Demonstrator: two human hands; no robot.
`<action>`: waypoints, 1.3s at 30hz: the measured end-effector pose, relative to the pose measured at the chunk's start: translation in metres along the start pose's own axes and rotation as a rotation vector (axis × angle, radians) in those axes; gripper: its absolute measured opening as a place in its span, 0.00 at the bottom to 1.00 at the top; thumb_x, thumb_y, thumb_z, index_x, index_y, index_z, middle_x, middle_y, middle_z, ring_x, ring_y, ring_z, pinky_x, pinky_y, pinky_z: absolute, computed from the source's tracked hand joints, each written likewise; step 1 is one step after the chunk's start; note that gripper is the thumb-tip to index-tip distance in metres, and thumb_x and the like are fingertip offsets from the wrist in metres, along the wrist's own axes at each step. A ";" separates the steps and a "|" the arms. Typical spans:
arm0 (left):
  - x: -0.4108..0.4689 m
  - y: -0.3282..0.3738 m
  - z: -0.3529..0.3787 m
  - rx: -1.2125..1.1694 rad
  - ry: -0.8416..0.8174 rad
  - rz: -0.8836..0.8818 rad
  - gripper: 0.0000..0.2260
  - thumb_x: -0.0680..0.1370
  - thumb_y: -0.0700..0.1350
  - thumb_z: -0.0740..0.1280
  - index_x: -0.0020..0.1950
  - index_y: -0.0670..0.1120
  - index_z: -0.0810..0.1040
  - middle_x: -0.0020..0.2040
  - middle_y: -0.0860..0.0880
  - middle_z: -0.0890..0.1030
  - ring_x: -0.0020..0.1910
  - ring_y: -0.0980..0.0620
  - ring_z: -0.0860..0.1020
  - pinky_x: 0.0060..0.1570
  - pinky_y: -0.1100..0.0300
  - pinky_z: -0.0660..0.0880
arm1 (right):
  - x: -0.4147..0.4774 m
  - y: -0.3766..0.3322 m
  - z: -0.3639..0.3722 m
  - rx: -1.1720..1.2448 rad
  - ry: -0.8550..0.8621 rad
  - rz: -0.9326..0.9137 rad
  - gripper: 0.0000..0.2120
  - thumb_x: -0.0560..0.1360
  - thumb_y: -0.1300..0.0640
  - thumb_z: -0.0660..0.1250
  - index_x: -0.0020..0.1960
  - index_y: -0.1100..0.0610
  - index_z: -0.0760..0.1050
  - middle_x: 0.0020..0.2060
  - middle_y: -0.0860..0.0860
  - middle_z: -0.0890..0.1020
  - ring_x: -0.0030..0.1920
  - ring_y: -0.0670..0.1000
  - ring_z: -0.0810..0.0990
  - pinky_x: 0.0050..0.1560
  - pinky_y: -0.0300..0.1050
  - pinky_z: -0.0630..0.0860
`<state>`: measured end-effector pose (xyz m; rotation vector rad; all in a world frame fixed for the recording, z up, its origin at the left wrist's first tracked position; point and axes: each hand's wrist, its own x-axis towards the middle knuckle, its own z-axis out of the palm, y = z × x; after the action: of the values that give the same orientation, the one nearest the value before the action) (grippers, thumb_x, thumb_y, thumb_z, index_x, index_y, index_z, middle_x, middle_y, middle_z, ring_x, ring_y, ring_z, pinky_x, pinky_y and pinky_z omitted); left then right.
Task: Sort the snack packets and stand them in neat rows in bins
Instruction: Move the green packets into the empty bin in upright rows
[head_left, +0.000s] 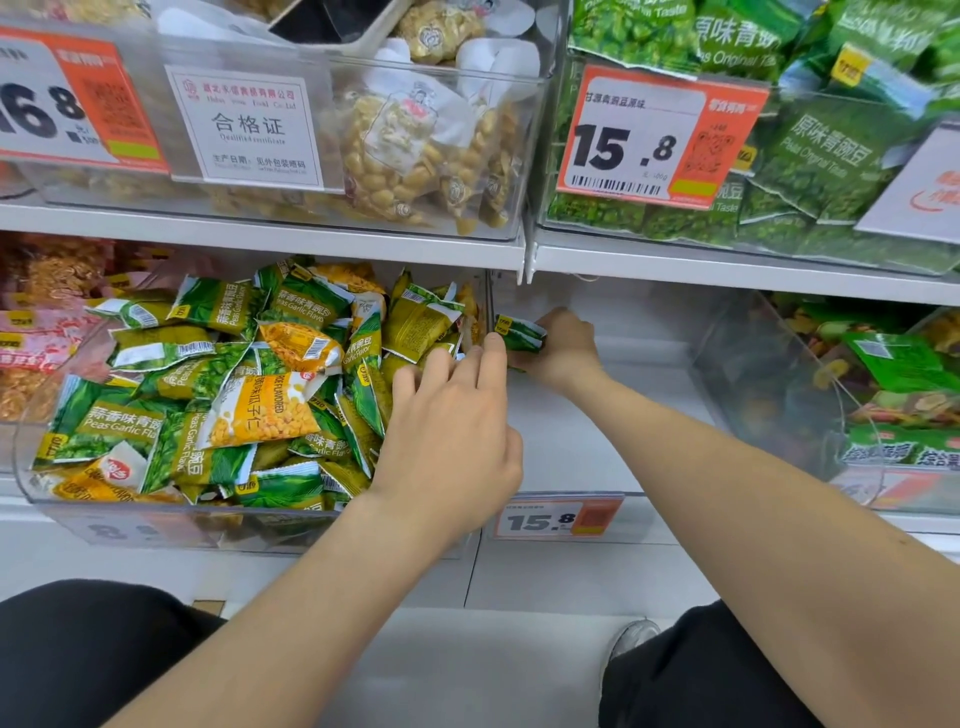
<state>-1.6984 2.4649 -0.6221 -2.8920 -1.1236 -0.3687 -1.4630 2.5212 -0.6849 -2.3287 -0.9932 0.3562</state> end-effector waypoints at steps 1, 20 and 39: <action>0.000 0.000 0.000 -0.002 -0.002 0.000 0.34 0.77 0.52 0.55 0.83 0.42 0.59 0.69 0.47 0.78 0.60 0.44 0.71 0.56 0.46 0.68 | -0.002 -0.002 0.000 0.075 0.049 0.048 0.36 0.66 0.48 0.86 0.63 0.59 0.70 0.58 0.55 0.76 0.54 0.56 0.76 0.52 0.50 0.79; -0.005 -0.003 -0.009 -0.134 0.042 0.054 0.29 0.84 0.57 0.55 0.83 0.44 0.59 0.74 0.48 0.73 0.69 0.45 0.70 0.66 0.48 0.68 | -0.009 0.000 -0.008 0.075 -0.003 -0.057 0.11 0.82 0.60 0.66 0.63 0.52 0.74 0.60 0.59 0.74 0.54 0.59 0.76 0.47 0.45 0.74; -0.023 -0.050 -0.041 -0.236 0.222 -0.203 0.12 0.80 0.45 0.64 0.62 0.48 0.80 0.58 0.48 0.77 0.57 0.45 0.72 0.56 0.49 0.74 | -0.148 -0.070 -0.070 0.014 0.128 -0.420 0.14 0.76 0.65 0.57 0.40 0.56 0.79 0.30 0.51 0.80 0.34 0.56 0.77 0.38 0.51 0.78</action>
<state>-1.7572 2.4827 -0.5910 -2.8349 -1.4221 -0.8598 -1.5735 2.4246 -0.5844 -2.0319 -1.3684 0.0446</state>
